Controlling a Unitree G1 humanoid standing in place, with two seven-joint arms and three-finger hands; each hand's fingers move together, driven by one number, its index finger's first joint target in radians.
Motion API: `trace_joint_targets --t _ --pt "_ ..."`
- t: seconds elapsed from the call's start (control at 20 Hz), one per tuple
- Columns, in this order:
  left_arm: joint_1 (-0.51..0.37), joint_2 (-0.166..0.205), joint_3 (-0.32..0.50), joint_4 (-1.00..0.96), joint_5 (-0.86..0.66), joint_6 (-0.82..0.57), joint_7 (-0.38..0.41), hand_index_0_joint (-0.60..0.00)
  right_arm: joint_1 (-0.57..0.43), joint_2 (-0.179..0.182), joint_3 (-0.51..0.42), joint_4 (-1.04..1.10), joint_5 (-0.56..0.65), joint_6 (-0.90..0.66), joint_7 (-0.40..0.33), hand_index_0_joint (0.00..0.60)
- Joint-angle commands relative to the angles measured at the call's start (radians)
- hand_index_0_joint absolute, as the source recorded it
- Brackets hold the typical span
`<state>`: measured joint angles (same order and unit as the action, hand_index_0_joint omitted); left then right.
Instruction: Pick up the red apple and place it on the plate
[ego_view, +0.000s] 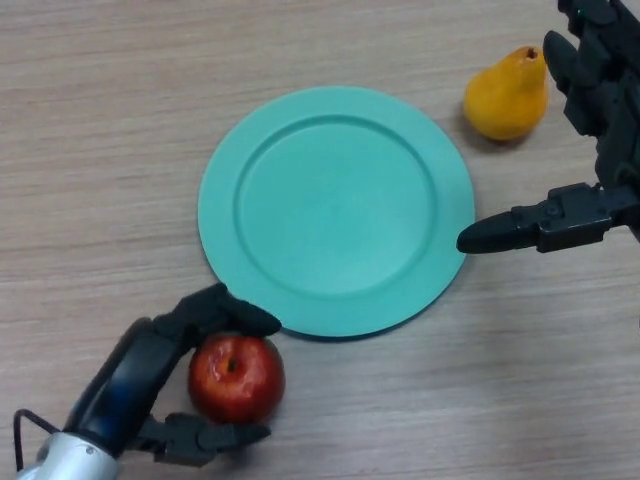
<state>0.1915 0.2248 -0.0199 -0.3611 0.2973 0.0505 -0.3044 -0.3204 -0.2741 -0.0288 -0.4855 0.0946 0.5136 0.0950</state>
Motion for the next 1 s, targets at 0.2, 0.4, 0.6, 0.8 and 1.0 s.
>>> trace_joint_targets --t 0.2,0.4,0.6,0.8,1.0 --pt "-0.079 0.013 0.064 -0.253 -0.067 0.166 -0.037 -0.6 -0.046 -0.01 -0.023 -0.116 -0.026 -0.032 -0.013 0.0" --pt "-0.313 0.058 0.127 -0.083 -0.153 0.084 -0.003 -0.6 -0.054 0.015 -0.006 -0.181 0.008 0.047 -0.029 0.0" --pt "-0.508 0.08 0.055 0.131 -0.129 0.038 0.016 -0.6 -0.055 0.024 0.026 -0.219 -0.004 0.087 -0.017 0.0" --pt "-0.562 0.098 0.001 0.34 0.108 -0.308 -0.05 -0.55 -0.039 0.026 0.016 -0.245 -0.009 0.102 0.01 0.0" --pt "-0.54 0.066 0.037 0.331 -0.015 -0.247 -0.036 -0.055 -0.014 0.008 -0.013 -0.256 0.025 0.109 0.045 0.0"
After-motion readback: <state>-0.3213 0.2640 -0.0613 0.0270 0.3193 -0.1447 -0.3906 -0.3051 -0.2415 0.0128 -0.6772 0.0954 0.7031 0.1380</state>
